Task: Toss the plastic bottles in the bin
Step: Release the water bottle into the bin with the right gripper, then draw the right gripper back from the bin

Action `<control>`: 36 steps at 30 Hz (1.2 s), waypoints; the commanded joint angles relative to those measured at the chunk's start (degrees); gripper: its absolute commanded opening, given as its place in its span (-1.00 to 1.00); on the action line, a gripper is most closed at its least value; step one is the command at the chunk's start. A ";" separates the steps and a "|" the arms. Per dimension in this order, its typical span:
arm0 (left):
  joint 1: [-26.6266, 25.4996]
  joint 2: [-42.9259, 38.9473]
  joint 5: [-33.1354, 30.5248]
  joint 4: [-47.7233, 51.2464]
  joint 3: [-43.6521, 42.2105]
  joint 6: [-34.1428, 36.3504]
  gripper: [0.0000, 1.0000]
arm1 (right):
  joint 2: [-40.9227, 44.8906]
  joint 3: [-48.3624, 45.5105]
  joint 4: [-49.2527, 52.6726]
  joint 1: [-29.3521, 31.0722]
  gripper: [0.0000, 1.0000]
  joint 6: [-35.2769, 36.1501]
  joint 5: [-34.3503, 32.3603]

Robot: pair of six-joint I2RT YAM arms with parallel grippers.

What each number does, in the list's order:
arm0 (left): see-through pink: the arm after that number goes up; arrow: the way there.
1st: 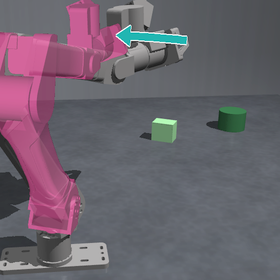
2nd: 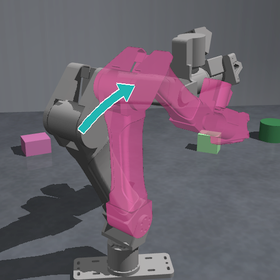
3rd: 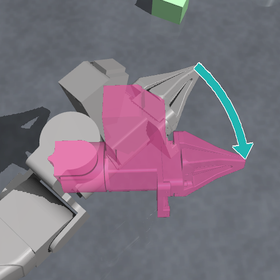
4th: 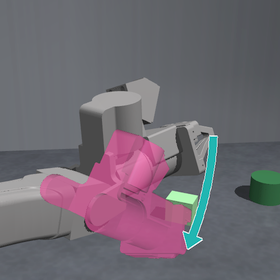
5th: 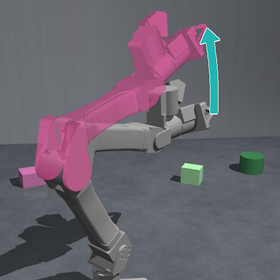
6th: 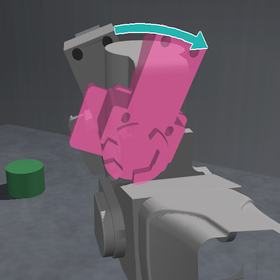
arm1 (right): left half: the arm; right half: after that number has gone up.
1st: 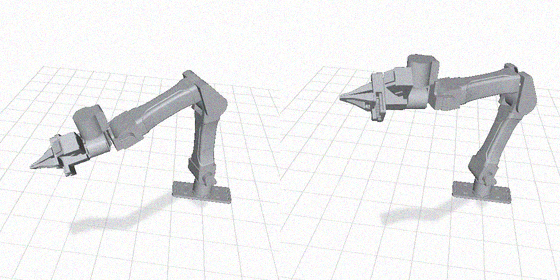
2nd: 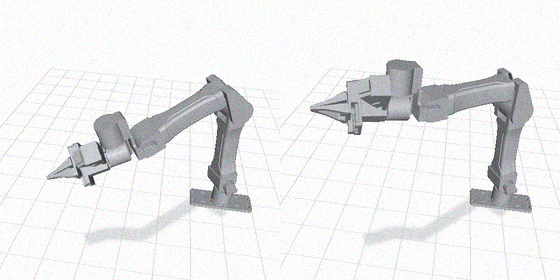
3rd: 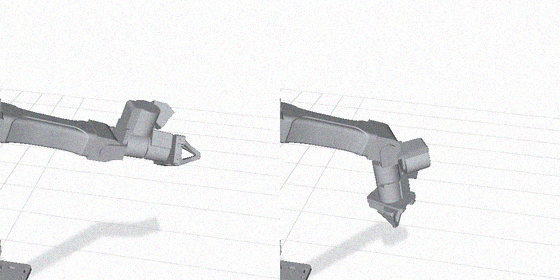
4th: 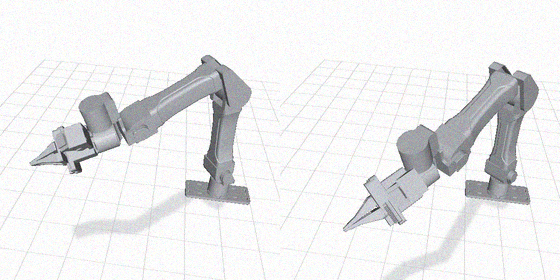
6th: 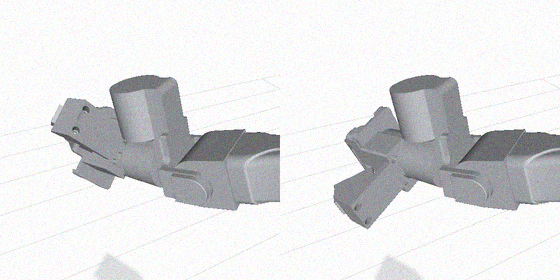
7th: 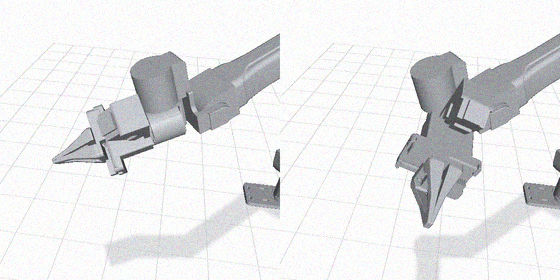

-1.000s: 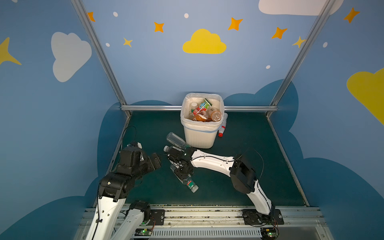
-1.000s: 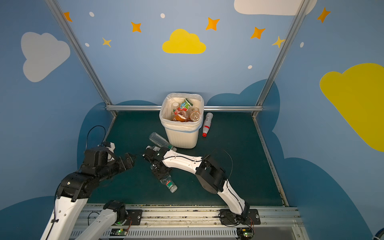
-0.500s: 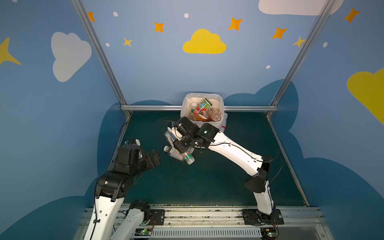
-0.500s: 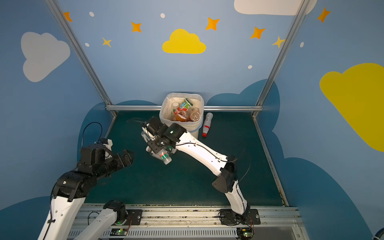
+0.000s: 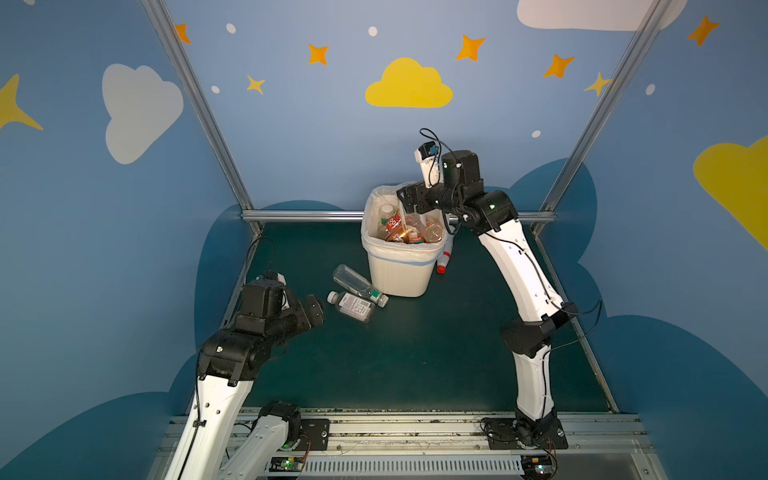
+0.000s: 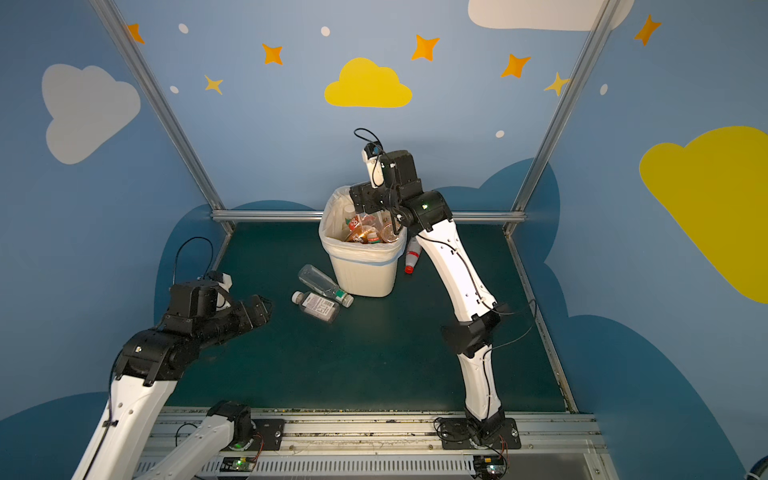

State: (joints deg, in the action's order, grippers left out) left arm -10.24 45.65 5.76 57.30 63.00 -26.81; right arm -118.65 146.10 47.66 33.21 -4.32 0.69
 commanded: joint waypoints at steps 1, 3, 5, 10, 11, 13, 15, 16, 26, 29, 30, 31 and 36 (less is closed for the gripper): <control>0.22 0.05 0.43 -0.95 -1.07 0.65 0.99 | 9.50 -10.39 -4.65 -2.58 0.84 -4.13 7.36; 0.22 0.61 1.12 -1.93 -2.01 0.37 0.99 | 16.05 -19.52 -9.63 -4.10 0.84 -5.27 7.94; 0.08 1.49 2.13 -3.31 -3.22 -0.04 0.99 | 21.51 -26.25 -12.43 -5.55 0.84 -6.49 7.88; -0.61 3.42 3.55 -8.03 -7.36 -1.01 0.96 | 33.79 -39.52 -14.47 -8.48 0.84 -7.68 5.62; -0.70 3.84 3.47 -8.68 -7.98 -1.20 0.95 | 36.23 -42.13 -14.76 -8.79 0.84 -7.61 4.78; -0.92 4.81 3.17 -9.84 -9.05 -1.47 0.92 | 41.35 -47.62 -15.10 -9.26 0.84 -7.60 3.48; -1.01 5.65 2.53 -10.89 -9.78 -1.62 0.91 | 45.71 -52.30 -14.67 -9.54 0.83 -7.57 2.75; -1.03 6.08 2.34 -11.51 -10.17 -1.71 0.90 | 47.65 -54.37 -14.16 -9.67 0.83 -7.59 2.45; -1.01 12.45 -0.45 -15.96 -11.90 -2.73 0.70 | 57.83 -74.11 -5.53 -9.79 0.81 -9.79 -0.86; -1.08 14.07 -1.14 -16.22 -11.86 -2.81 0.53 | 58.60 -78.58 -5.57 -9.77 0.78 -9.68 0.04; -1.11 14.67 -0.81 -16.80 -12.19 -3.21 0.52 | 58.57 -79.67 -5.70 -9.76 0.78 -9.68 0.63; -1.10 15.09 -0.18 -17.57 -12.59 -3.72 0.52 | 58.47 -80.52 -5.75 -9.66 0.78 -9.70 1.33; -3.03 18.78 1.45 -21.95 -14.57 -6.76 0.66 | 56.67 -83.29 -7.72 -9.59 0.78 -9.60 6.45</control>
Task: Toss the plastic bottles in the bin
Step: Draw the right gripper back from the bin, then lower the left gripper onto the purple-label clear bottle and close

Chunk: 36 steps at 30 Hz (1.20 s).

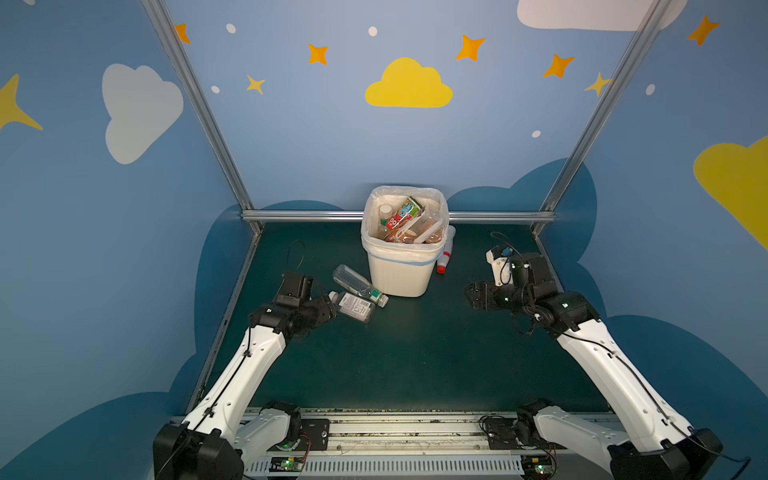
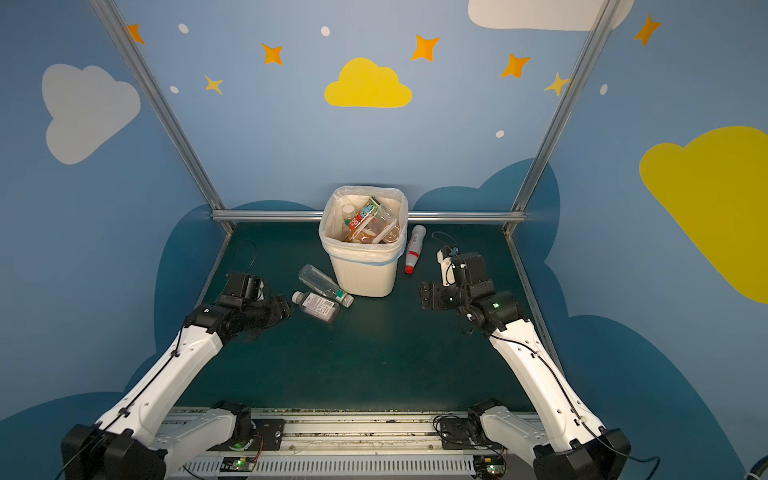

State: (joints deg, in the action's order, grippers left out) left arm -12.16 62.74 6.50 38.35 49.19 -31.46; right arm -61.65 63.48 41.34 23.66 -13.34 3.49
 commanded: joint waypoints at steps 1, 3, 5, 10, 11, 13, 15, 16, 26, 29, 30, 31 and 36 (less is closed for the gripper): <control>-1.83 2.93 0.78 -3.76 -0.71 -2.71 0.71 | -0.83 -1.03 -1.88 0.00 0.78 -0.83 4.74; -3.13 5.20 1.12 -5.39 -0.33 -3.72 0.77 | -1.83 -1.47 -2.43 0.15 0.78 -0.91 6.20; -4.05 7.56 1.36 -7.48 0.15 -4.95 0.78 | -2.70 -1.76 -3.04 0.37 0.78 -1.04 7.24; -4.79 14.15 3.10 -11.98 2.19 -7.17 0.79 | -3.59 -2.44 -4.49 0.66 0.79 -1.29 8.49; -4.80 15.84 3.75 -12.14 3.12 -7.27 0.81 | -3.67 -2.57 -4.76 0.68 0.79 -1.26 8.47; -4.80 19.25 5.11 -11.48 5.39 -7.06 0.83 | -3.77 -2.74 -4.94 0.56 0.80 -1.08 8.38; -4.92 22.56 7.26 -11.20 7.56 -6.94 0.84 | -3.75 -2.75 -5.10 0.60 0.81 -0.78 8.23; -5.14 24.26 7.89 -11.55 8.32 -7.19 0.84 | -3.75 -2.77 -5.05 0.47 0.80 -0.62 8.09; -7.13 32.41 8.19 -11.47 12.97 -7.86 0.81 | -3.54 -2.66 -4.88 -0.67 0.83 0.99 6.59; -7.24 34.18 7.45 -11.20 13.94 -7.80 0.80 | -3.39 -2.66 -4.97 -1.24 0.83 1.33 6.27; -7.19 34.75 7.25 -10.99 14.23 -7.69 0.80 | -3.37 -2.66 -5.04 -1.46 0.82 1.32 6.34; -7.34 35.52 6.99 -10.86 14.80 -7.58 0.80 | -3.37 -2.66 -5.10 -1.79 0.82 1.50 6.27; -7.40 38.51 6.08 -8.99 17.46 -6.84 0.79 | -3.19 -2.92 -5.00 -3.32 0.82 2.02 6.25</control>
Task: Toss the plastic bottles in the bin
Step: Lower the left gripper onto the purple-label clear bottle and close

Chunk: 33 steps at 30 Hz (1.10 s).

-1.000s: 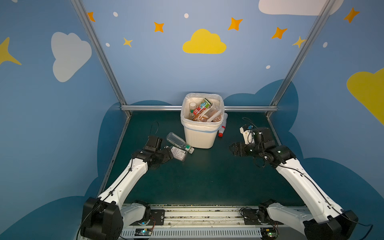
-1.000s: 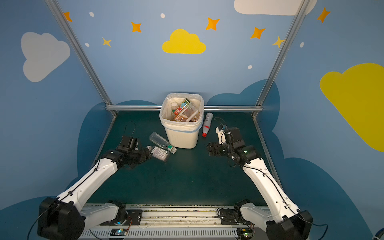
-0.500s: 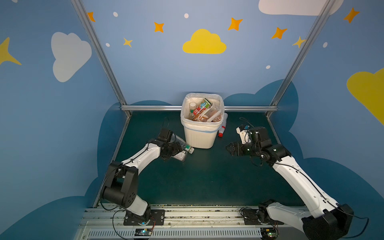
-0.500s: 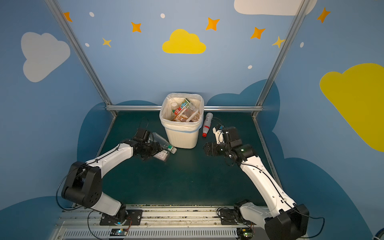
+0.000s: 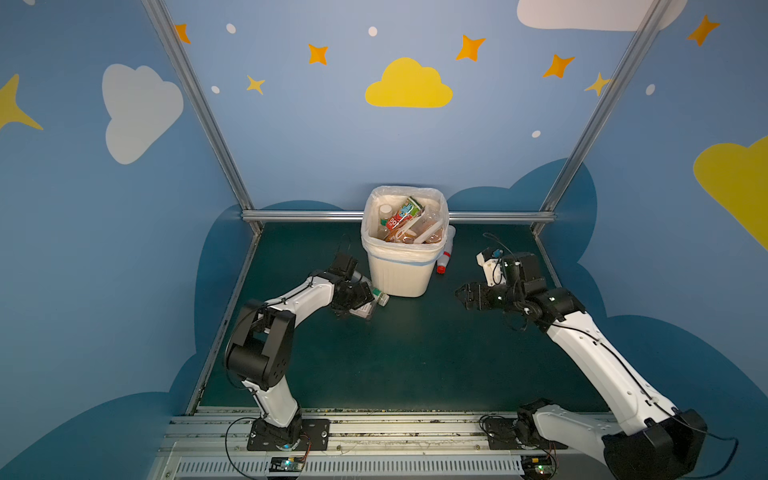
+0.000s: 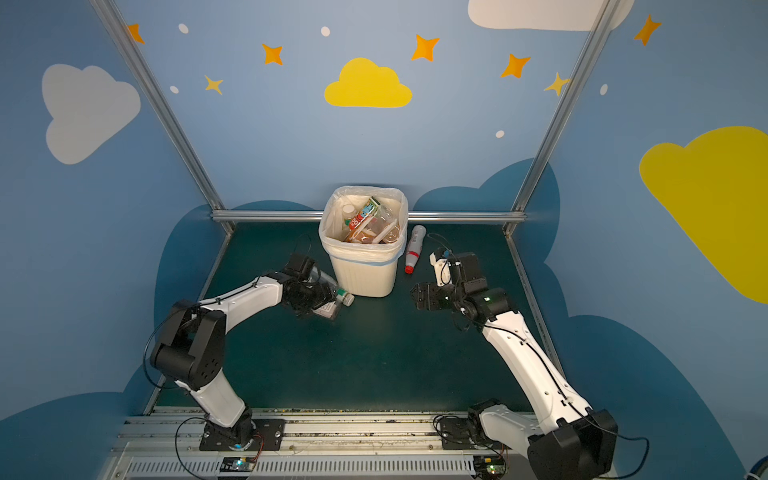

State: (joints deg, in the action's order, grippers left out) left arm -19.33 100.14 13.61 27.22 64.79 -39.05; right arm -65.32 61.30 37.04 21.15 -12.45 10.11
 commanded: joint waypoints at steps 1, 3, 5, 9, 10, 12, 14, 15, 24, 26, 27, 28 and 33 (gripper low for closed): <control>-0.28 1.86 -3.33 2.96 2.56 1.04 0.79 | 0.57 -0.83 -0.65 -1.08 0.82 1.40 -0.20; -0.22 3.21 -4.47 4.74 4.06 1.85 0.79 | 0.57 -1.08 -0.68 -1.84 0.82 1.70 -0.05; -0.22 4.37 -5.44 5.84 5.10 2.34 0.79 | 0.61 -1.42 -0.83 -2.65 0.83 2.05 0.41; -0.18 5.97 -6.99 7.62 6.55 3.10 0.79 | 0.60 -1.88 -1.09 -4.03 0.82 2.51 1.45; -0.17 6.37 -7.25 7.99 6.95 3.28 0.80 | 0.60 -2.01 -1.14 -4.29 0.83 2.60 1.60; -0.07 7.11 -7.32 8.48 7.55 3.52 0.80 | 0.59 -2.23 -1.41 -4.84 0.82 2.76 1.92; -0.01 7.82 -7.37 9.00 8.09 3.87 0.80 | 0.63 -2.45 -1.46 -5.32 0.83 2.78 2.37; 0.04 8.11 -7.37 9.44 8.39 4.17 0.79 | 0.55 -2.50 -1.53 -5.54 0.82 2.73 2.61; 2.05 5.66 -9.22 13.56 5.93 7.75 0.62 | 0.85 -2.50 -1.29 -6.07 0.82 2.42 3.51; 2.68 3.99 -9.12 13.64 4.38 8.23 0.59 | 0.90 -2.33 -1.21 -6.11 0.83 2.23 3.60; 2.96 3.04 -9.40 13.93 3.68 8.41 0.59 | 0.93 -2.24 -1.24 -6.12 0.82 2.13 3.73; 3.15 2.19 -9.96 14.31 3.17 8.63 0.59 | 1.01 -2.10 -1.23 -6.12 0.83 2.01 3.94; 5.62 -0.44 -11.28 15.39 1.26 10.17 0.59 | 1.46 -1.88 -1.31 -6.15 0.82 1.22 4.65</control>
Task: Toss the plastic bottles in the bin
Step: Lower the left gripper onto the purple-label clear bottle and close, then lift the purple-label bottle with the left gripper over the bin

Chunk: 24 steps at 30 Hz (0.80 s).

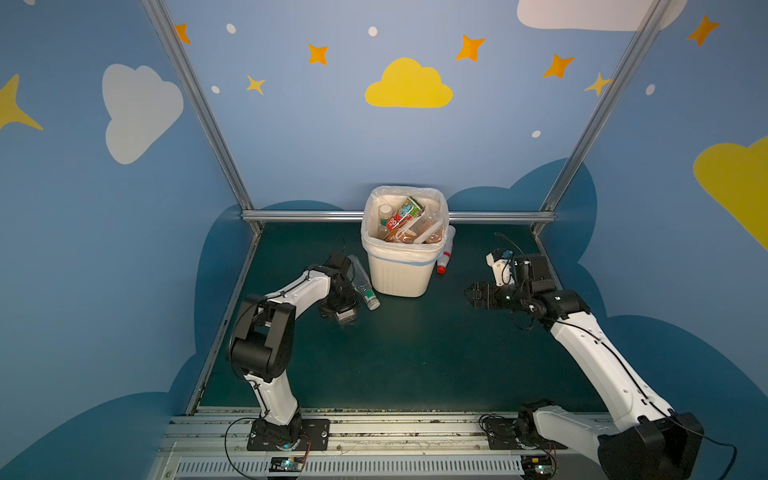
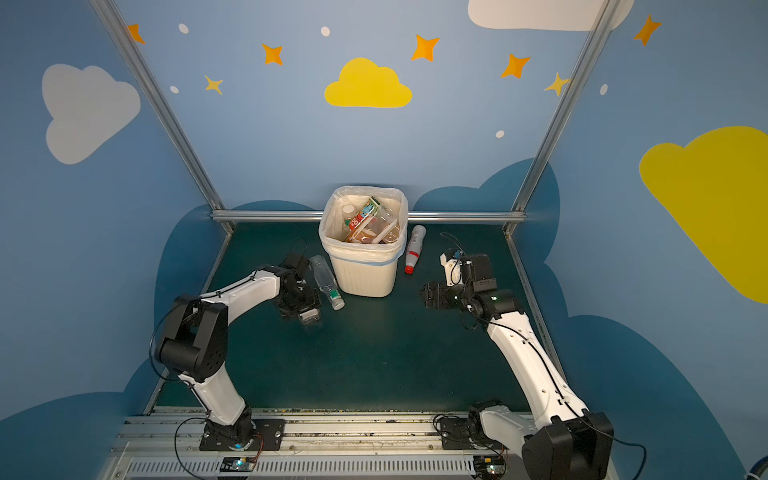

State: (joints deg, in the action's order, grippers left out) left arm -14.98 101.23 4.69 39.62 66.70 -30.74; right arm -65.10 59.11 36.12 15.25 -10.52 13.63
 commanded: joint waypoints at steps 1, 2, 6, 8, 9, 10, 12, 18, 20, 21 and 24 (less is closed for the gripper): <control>1.74 -1.98 -2.53 2.88 -0.93 2.16 0.60 | 1.35 0.30 -0.33 -0.22 0.83 -0.78 1.23; 1.96 -2.26 -2.73 2.71 -1.15 2.39 0.60 | 1.29 0.33 -0.26 -0.19 0.83 -0.84 1.23; 2.15 -2.39 -3.49 2.05 -0.66 3.27 0.62 | 1.56 0.57 -0.02 -0.20 0.83 -1.06 1.36; 2.15 -1.61 -4.17 1.96 0.13 3.64 0.64 | 1.72 0.65 0.00 -0.17 0.83 -1.10 1.65; 2.15 -1.18 -4.45 1.91 0.58 3.85 0.64 | 1.74 0.74 0.08 -0.10 0.82 -1.16 1.80; 2.23 -0.77 -4.66 1.80 0.90 4.00 0.64 | 1.80 0.81 0.13 -0.20 0.82 -1.20 1.88; 2.24 -0.03 -4.95 1.37 1.48 4.44 0.64 | 1.95 0.92 0.51 -0.20 0.82 -1.20 1.89; 2.33 1.50 -5.13 0.06 3.05 5.86 0.62 | 2.28 1.36 0.86 -0.08 0.82 -1.41 1.73; 2.41 1.97 -5.21 -0.32 3.47 6.23 0.62 | 2.27 1.52 0.94 -0.15 0.83 -1.37 1.75; 2.41 2.26 -5.35 -0.54 3.68 6.41 0.61 | 2.21 1.60 0.94 -0.21 0.82 -1.49 1.75; 2.50 2.96 -5.39 -0.89 3.99 6.86 0.54 | 2.11 1.88 1.06 -0.21 0.82 -1.34 2.02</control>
State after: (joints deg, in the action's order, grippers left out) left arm -12.75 103.18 0.43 39.05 69.52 -25.19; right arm -63.79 59.18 36.27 15.20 -11.62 14.68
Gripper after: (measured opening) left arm 0.778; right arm 0.913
